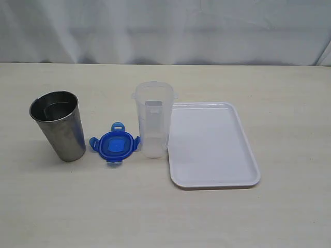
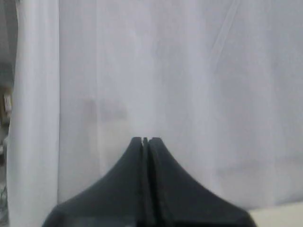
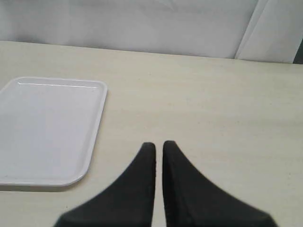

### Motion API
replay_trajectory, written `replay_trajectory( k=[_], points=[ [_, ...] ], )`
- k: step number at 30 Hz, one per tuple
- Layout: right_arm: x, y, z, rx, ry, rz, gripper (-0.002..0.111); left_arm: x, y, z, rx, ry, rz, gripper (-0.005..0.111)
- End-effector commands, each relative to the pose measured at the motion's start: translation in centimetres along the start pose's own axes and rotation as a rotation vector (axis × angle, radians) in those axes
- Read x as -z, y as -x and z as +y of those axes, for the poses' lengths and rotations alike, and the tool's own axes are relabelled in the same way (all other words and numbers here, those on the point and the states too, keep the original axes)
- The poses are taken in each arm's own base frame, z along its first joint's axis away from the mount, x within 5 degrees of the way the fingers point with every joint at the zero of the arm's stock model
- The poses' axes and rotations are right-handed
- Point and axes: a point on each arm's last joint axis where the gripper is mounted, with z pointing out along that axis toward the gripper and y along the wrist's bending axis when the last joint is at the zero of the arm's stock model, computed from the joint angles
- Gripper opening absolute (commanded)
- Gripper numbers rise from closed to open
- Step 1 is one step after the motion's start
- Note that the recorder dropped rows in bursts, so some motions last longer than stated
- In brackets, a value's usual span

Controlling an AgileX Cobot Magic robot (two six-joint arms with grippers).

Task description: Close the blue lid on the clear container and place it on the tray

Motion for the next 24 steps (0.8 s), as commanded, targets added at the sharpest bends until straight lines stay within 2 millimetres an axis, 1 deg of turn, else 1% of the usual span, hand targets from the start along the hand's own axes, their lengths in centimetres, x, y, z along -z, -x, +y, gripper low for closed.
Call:
replay_trajectory(
  k=[1, 4, 8, 12, 13, 14, 17, 20, 22, 23, 24],
  points=[
    [0.0, 0.1, 0.0, -0.001, -0.004, -0.001, 0.006, 0.2, 2.1, -0.1, 0.027, -0.022, -0.213, 0.0],
    [0.0, 0.1, 0.0, -0.001, -0.004, -0.001, 0.006, 0.2, 2.3, -0.1, 0.164, -0.038, -0.229, 0.0],
    [0.0, 0.1, 0.0, -0.001, -0.004, -0.001, 0.006, 0.2, 2.3, -0.1, 0.29, -0.048, -0.228, 0.0],
    [0.0, 0.1, 0.0, -0.001, -0.004, -0.001, 0.006, 0.2, 2.3, -0.1, 0.32, -0.055, -0.235, 0.0],
    [0.0, 0.1, 0.0, -0.001, -0.004, -0.001, 0.006, 0.2, 2.3, -0.1, 0.32, -0.053, -0.229, 0.003],
    [0.0, 0.1, 0.0, -0.001, -0.004, -0.001, 0.006, 0.2, 2.2, -0.1, 0.32, -0.051, -0.22, 0.007],
    [0.0, 0.1, 0.0, -0.001, -0.004, -0.001, 0.006, 0.1, 1.7, -0.1, 0.321, -0.039, -0.167, 0.025],
    [0.0, 0.1, 0.0, -0.001, -0.004, -0.001, 0.006, 0.0, 1.2, 0.0, 0.294, -0.022, -0.112, 0.05],
    [0.0, 0.1, 0.0, -0.001, -0.004, -0.001, 0.006, 0.0, 1.1, 0.0, 0.286, -0.019, -0.102, 0.072],
    [0.0, 0.1, 0.0, -0.001, -0.004, -0.001, 0.006, 0.0, 1.1, 0.0, 0.284, -0.019, -0.099, 0.08],
    [0.0, 0.1, 0.0, -0.001, -0.004, -0.001, 0.006, 0.0, 1.1, 0.0, 0.278, -0.021, -0.097, 0.086]
  ],
)
